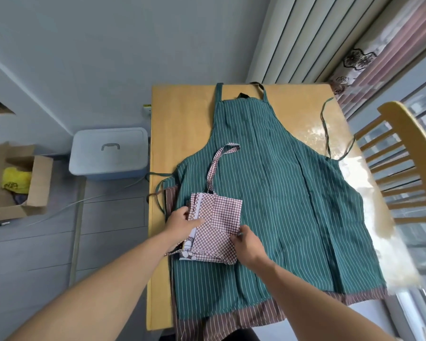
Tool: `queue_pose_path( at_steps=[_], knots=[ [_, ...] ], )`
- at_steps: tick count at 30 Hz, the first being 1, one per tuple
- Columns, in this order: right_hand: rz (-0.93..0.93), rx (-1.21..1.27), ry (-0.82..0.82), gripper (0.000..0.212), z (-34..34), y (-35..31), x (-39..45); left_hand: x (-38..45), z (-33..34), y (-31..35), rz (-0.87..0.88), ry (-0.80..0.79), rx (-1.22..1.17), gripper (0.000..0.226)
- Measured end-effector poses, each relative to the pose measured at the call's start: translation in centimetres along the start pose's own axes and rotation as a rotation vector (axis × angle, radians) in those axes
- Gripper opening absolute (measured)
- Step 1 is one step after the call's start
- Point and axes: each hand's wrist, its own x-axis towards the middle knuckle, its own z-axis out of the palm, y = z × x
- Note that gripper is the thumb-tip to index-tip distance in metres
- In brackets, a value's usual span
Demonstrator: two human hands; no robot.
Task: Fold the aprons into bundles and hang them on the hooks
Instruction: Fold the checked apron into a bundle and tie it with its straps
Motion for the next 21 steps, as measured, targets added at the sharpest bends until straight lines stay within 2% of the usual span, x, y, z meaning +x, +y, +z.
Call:
queue_pose_path(
  at_steps=[2,3,6,8,10,12,14,15,17,18,19,21],
  knots=[
    [-0.003,-0.05,0.001,0.025,0.0,0.2,0.4,-0.3,0.1,-0.3,0.004,0.034,0.123,0.028],
    [0.001,-0.054,-0.009,0.024,0.0,0.1,0.7,-0.2,0.1,-0.6,0.003,0.058,0.166,0.024],
    [0.021,-0.049,-0.046,0.028,-1.0,-0.7,1.2,-0.3,-0.5,-1.0,-0.026,0.063,0.176,0.041],
    [0.03,-0.081,-0.07,0.032,-1.7,-1.1,1.4,-0.3,-0.9,-1.5,-0.07,0.027,0.156,0.037],
    [0.016,-0.126,-0.039,0.033,-2.0,-1.0,1.2,-0.6,-1.2,-1.8,-0.068,0.041,0.195,0.023],
    [-0.095,-0.287,0.124,0.038,-1.9,-1.0,0.2,-1.0,-1.1,-2.4,-0.037,0.081,0.24,0.03],
    [-0.357,-0.554,0.285,0.047,-1.4,-0.6,-1.0,-1.5,-1.1,-2.7,0.043,0.193,0.324,0.035],
    [-0.494,-0.671,0.254,0.053,-1.0,-0.6,-1.8,-1.9,-1.2,-2.8,0.129,0.276,0.42,0.034],
    [-0.635,-0.889,0.06,0.066,0.6,-0.5,-3.1,-2.5,-1.3,-3.2,0.426,0.36,0.642,0.023],
    [-0.655,-0.983,-0.009,0.071,1.5,0.0,-3.3,-2.9,-1.3,-3.4,0.572,0.311,0.727,0.018],
    [-0.667,-1.049,-0.037,0.075,2.3,0.4,-3.6,-3.1,-1.3,-3.6,0.658,0.202,0.804,0.023],
    [-0.63,-1.116,-0.03,0.081,3.6,1.8,-3.7,-3.8,-0.8,-4.0,0.656,-0.073,0.96,0.049]
  ],
)
